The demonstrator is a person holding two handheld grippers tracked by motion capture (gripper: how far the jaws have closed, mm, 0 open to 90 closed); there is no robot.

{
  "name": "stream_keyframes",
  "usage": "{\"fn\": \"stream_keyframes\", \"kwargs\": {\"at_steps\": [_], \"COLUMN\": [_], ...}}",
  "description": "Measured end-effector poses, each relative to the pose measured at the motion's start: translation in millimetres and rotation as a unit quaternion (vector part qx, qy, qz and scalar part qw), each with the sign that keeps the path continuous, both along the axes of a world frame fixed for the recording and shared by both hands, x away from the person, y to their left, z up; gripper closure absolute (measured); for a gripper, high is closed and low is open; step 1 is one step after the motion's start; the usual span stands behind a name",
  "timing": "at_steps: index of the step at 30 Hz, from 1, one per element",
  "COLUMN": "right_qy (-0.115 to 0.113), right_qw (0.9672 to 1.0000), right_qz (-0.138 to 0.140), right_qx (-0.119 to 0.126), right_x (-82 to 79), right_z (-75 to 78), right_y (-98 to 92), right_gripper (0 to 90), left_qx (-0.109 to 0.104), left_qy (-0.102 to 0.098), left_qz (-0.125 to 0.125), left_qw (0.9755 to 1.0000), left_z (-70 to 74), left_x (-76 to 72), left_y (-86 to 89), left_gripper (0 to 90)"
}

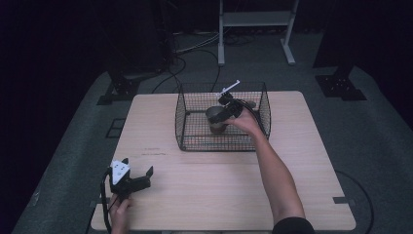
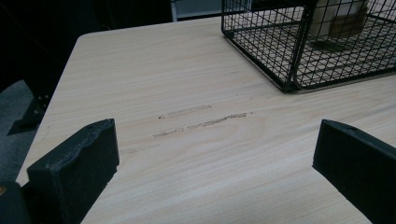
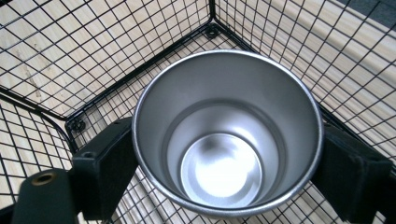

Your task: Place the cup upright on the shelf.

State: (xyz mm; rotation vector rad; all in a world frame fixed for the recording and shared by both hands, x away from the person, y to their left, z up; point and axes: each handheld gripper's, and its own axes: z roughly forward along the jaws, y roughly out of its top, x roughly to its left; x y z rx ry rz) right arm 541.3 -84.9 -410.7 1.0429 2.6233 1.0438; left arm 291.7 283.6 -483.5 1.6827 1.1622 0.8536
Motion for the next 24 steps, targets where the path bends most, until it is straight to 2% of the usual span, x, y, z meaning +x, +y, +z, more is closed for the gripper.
{"fn": "stream_keyframes", "kwargs": {"at_steps": [4, 7, 8, 12, 20, 24], "right_qy": [0.002, 0.005, 0.005, -0.001, -0.007, -0.006], "right_qw": [1.0, 0.9998, 0.9999, 0.9997, 0.9998, 0.9997], "right_qz": [-0.002, -0.005, -0.007, -0.008, -0.005, -0.005], "right_qx": [-0.001, -0.016, -0.013, -0.021, -0.015, -0.022], "right_x": [0.0, 0.9, 1.0, 0.2, -3.1, -3.9], "right_z": [-1.8, -5.6, -5.9, -4.6, 1.8, 3.5], "right_y": [1.3, 0.5, 0.3, 0.6, -0.8, -1.8], "right_gripper": [13.7, 13.4, 13.4, 13.1, 13.0, 13.0], "left_qx": [0.001, 0.004, 0.004, 0.003, 0.003, 0.003], "left_qy": [-0.001, -0.001, -0.001, -0.001, -0.001, -0.001], "left_qz": [-0.001, -0.003, -0.003, -0.003, -0.002, -0.002], "left_qw": [1.0, 1.0, 1.0, 1.0, 1.0, 1.0], "left_z": [0.1, 0.1, 0.1, 0.2, 0.1, 0.1], "left_x": [-0.2, -0.5, -0.5, -0.6, -0.5, -0.4], "left_y": [-0.1, -0.7, -0.7, -0.5, -0.7, -0.7], "left_gripper": [0.0, 0.0, 0.0, 0.0, 0.0, 0.0]}}
